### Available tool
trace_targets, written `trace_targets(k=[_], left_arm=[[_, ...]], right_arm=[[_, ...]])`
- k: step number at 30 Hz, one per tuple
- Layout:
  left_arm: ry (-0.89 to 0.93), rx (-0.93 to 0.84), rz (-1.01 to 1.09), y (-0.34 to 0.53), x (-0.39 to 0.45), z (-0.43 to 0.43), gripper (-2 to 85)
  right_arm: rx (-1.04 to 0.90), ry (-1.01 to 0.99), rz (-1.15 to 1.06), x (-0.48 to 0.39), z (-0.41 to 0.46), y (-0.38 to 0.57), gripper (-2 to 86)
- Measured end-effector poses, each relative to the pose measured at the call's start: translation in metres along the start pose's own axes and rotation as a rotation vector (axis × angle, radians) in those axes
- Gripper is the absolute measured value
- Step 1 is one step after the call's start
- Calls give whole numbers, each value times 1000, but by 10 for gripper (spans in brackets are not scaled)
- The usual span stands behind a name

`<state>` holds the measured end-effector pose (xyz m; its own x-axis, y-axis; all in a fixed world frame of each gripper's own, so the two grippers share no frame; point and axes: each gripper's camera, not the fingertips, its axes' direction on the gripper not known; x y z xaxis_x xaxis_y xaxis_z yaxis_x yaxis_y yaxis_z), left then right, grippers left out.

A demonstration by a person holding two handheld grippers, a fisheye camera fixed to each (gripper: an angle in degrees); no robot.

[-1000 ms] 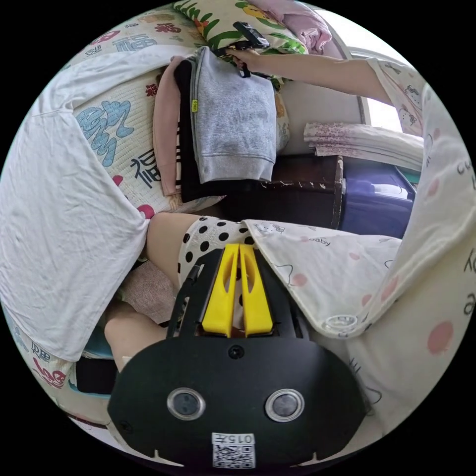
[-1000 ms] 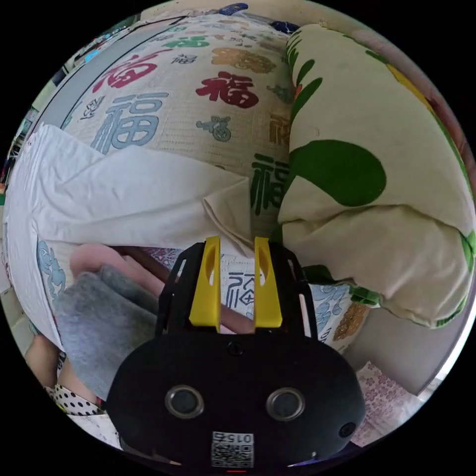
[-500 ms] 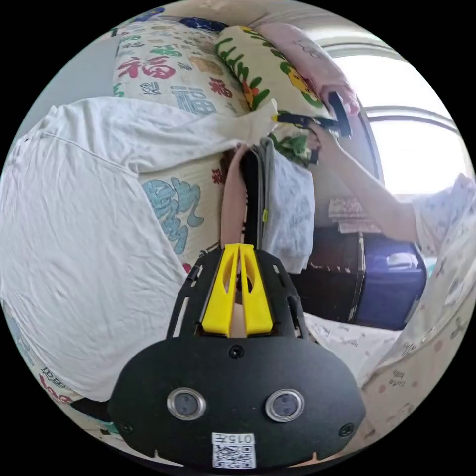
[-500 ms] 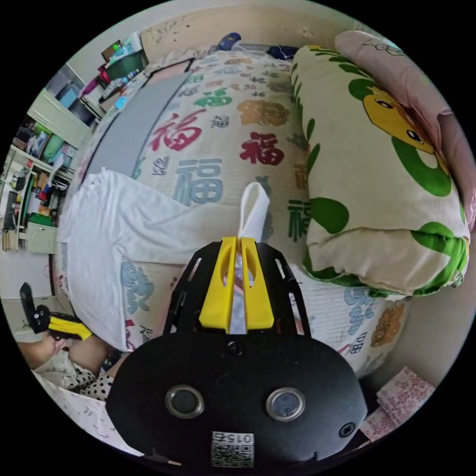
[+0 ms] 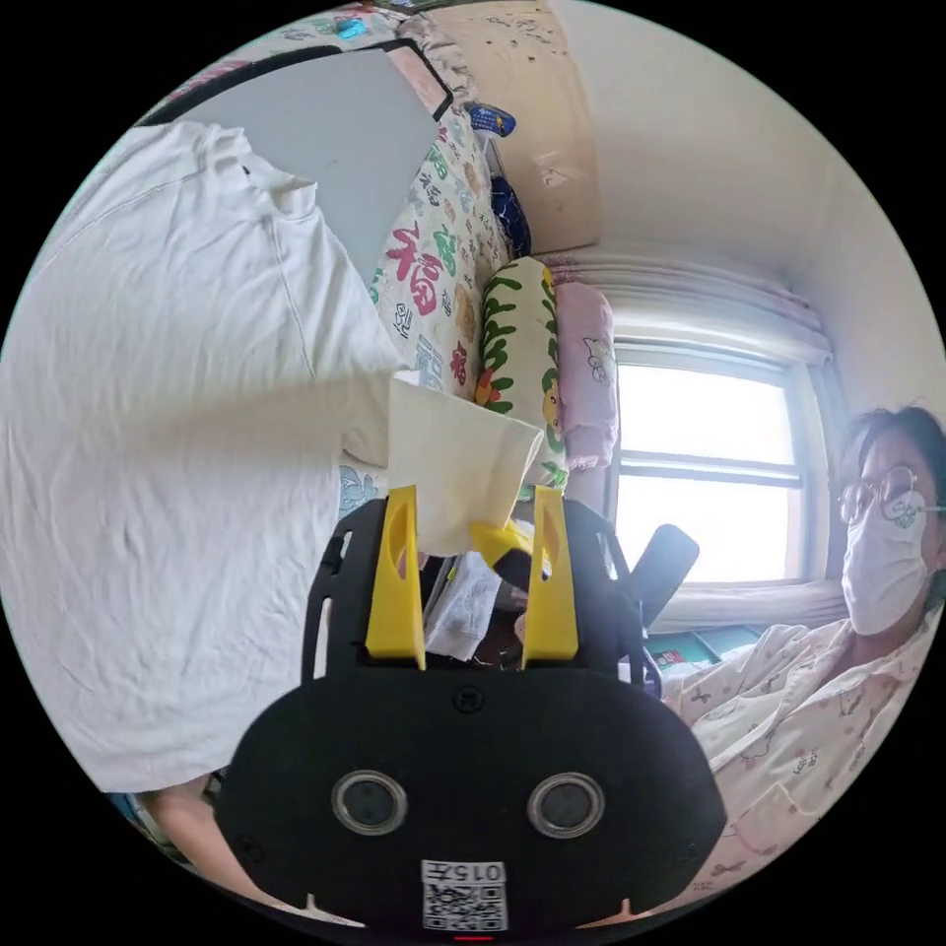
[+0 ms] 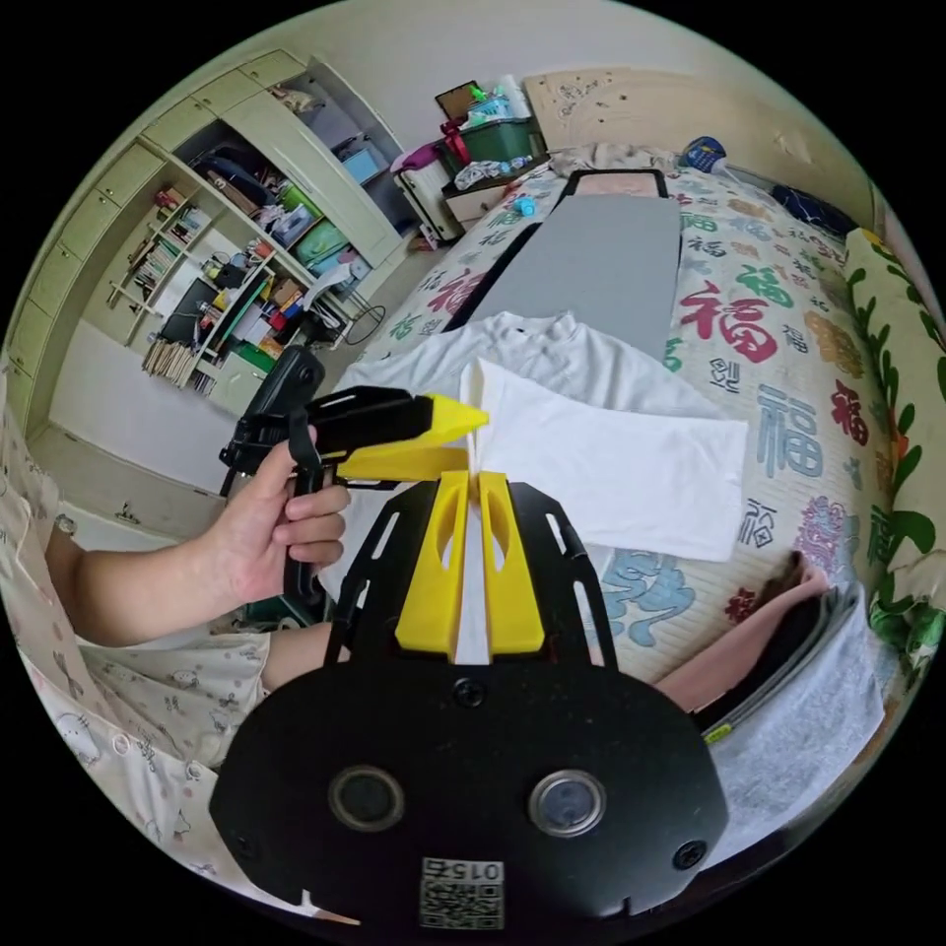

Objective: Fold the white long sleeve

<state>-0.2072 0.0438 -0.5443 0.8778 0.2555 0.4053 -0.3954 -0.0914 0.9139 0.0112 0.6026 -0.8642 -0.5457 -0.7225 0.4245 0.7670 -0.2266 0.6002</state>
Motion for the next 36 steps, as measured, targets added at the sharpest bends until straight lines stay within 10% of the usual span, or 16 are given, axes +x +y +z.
trace_targets(k=[18, 36], left_arm=[[-231, -57, -195, 129, -107, -238, -2], [-500, 98, -259, 163, -48, -310, 1]], right_arm=[[-478, -159, -127, -137, 78, 51, 4], [-538, -123, 79, 27, -93, 44, 69]])
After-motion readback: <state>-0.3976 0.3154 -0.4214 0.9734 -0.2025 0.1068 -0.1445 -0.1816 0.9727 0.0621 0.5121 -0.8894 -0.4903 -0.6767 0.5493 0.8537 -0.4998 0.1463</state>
